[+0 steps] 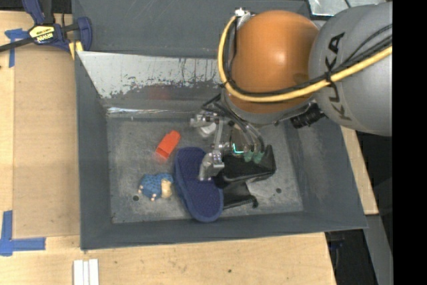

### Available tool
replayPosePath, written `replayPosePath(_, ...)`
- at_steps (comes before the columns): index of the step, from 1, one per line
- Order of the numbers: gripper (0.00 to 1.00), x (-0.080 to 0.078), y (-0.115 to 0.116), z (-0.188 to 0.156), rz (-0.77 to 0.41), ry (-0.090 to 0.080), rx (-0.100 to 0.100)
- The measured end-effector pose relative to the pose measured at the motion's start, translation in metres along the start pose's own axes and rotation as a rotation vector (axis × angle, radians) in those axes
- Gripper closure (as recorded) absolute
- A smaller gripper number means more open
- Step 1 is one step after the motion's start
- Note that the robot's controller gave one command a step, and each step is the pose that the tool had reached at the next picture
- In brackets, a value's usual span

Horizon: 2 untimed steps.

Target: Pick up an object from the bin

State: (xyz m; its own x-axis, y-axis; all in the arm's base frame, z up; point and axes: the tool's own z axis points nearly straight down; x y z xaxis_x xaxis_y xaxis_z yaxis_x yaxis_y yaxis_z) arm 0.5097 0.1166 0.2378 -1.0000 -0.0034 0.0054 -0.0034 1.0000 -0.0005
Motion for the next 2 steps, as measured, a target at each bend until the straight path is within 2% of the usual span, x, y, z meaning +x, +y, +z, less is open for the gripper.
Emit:
replayPosePath(1, 0.0, -0.084, 0.029, 0.154, -0.225, -0.012, -0.006)
replayPosePath(2, 0.0, -0.09, 0.013, 0.135, -0.284, -0.016, -0.004)
